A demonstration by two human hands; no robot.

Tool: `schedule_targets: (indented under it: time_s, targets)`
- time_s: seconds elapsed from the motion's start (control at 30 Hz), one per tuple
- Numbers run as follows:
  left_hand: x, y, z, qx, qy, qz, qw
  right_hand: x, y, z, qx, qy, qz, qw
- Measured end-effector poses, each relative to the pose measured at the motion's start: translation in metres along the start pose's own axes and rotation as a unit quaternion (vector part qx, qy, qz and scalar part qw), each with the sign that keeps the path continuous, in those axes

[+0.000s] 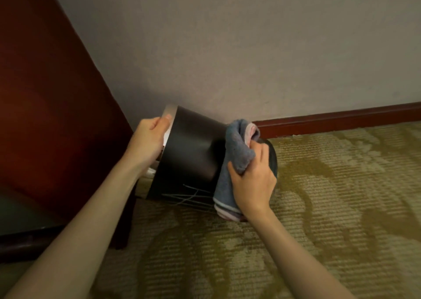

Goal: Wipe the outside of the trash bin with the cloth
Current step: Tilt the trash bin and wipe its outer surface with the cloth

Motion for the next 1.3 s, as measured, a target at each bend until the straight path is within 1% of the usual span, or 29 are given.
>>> schedule_targets:
  time_s: [0.13,0.23,0.3,0.37,0.43,0.6,0.67,0.77,0.87,0.97,1.13,1.23,1.3]
  targets:
    - [0.019,-0.002,0.009,-0.014,-0.003,0.044,0.999,-0.038,0.001,0.014,-0.013,0.049,-0.041,0.998]
    - [0.025,-0.001,0.010,-0.020,0.006,0.057,0.998,-0.054,0.000,0.022,-0.027,0.056,-0.070,0.996]
    - [0.024,0.000,0.010,-0.025,0.012,0.060,0.998,-0.054,0.000,0.023,-0.044,0.036,-0.090,0.994]
    - [0.022,0.002,0.009,-0.031,0.020,0.060,0.997,-0.051,0.000,0.023,-0.070,-0.004,-0.118,0.991]
    - [0.019,0.007,0.006,-0.029,0.030,0.056,0.998,-0.042,0.000,0.019,-0.078,-0.048,-0.131,0.987]
    - [0.002,0.019,-0.003,-0.014,0.037,0.027,0.999,0.002,-0.005,0.004,-0.039,-0.099,-0.115,0.988]
    - [-0.010,0.021,-0.008,-0.011,0.032,0.007,0.999,0.028,-0.006,-0.004,-0.024,-0.145,-0.109,0.983]
    - [-0.027,0.023,-0.019,0.001,0.037,-0.017,0.999,0.065,-0.006,-0.011,-0.001,-0.220,-0.059,0.974]
    - [-0.036,0.026,-0.025,0.012,0.051,-0.030,0.998,0.070,-0.011,-0.008,0.018,-0.261,-0.055,0.964]
    - [-0.039,0.025,-0.026,0.006,0.052,-0.037,0.998,0.060,-0.022,-0.002,0.017,-0.240,-0.062,0.969]
    - [-0.049,0.028,-0.026,-0.018,-0.026,-0.081,0.996,0.047,-0.056,-0.003,0.013,-0.172,-0.095,0.981]
    - [-0.054,0.035,-0.023,-0.035,-0.072,-0.118,0.990,0.035,-0.084,-0.011,0.048,-0.136,-0.131,0.981]
    - [-0.053,0.038,-0.019,-0.039,-0.086,-0.129,0.987,0.031,-0.094,-0.018,0.071,-0.132,-0.135,0.979]
Point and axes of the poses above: each hand's wrist, its own y-axis away from the middle knuckle, its own z-axis out of the back of the hand, x = y × z, the point moved 7 cm from there along -y, towards the middle knuckle, and after that the axes turned 7 degrees about -y, right-handed, at the moved point
